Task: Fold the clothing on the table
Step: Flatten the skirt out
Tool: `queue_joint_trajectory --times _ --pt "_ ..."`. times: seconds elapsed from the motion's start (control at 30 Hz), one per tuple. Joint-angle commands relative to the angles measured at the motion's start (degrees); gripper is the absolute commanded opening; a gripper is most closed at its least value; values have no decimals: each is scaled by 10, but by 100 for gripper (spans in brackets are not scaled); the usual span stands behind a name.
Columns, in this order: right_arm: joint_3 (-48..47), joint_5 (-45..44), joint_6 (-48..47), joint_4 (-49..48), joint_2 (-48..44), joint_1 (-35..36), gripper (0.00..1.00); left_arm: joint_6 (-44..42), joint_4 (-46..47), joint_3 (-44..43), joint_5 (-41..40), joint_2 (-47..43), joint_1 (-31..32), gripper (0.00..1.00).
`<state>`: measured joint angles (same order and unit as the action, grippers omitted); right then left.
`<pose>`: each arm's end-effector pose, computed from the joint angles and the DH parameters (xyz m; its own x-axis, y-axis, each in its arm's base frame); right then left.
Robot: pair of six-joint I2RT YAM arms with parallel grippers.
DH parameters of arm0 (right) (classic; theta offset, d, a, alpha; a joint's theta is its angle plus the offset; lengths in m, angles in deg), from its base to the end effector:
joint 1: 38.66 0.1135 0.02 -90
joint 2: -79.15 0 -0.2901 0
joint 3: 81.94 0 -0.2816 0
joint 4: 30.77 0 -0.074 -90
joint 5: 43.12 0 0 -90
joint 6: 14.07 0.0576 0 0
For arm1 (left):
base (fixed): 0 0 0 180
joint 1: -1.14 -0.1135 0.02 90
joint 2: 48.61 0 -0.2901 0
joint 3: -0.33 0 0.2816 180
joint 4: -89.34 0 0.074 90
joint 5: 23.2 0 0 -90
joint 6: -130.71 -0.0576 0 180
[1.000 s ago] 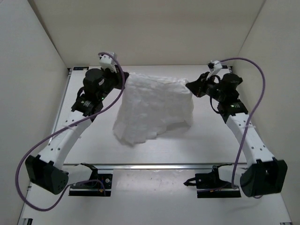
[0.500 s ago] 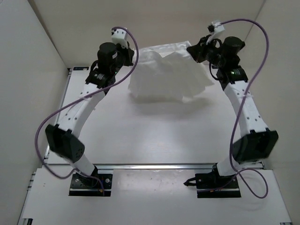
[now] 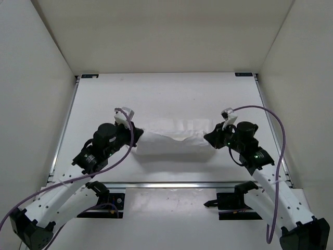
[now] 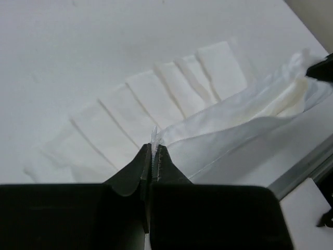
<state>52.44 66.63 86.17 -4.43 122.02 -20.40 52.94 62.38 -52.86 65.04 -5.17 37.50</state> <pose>0.1897 0.0831 0.2731 -0.4787 0.0182 -0.8778 -0.5120 0.8064 0.2960 0.1722 -0.1246 0.3217 -0.3534 -0.0028 -0.9355 0.5056 0.8408 -0.1935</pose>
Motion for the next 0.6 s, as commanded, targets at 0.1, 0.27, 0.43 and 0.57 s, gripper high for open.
queue_joint_trajectory --times 0.1,0.27,0.43,0.57 --pt "23 84 60 -50 41 -93 0 75 -81 47 35 -46 -92 0" --pt "-54 53 16 -94 177 -67 0 49 -21 12 55 88 -141 0" --pt "-203 100 3 -128 358 -99 0 24 45 -143 80 305 -164 0" --pt "-422 92 -31 -84 457 -101 0 -15 3 -362 70 450 -166 0"
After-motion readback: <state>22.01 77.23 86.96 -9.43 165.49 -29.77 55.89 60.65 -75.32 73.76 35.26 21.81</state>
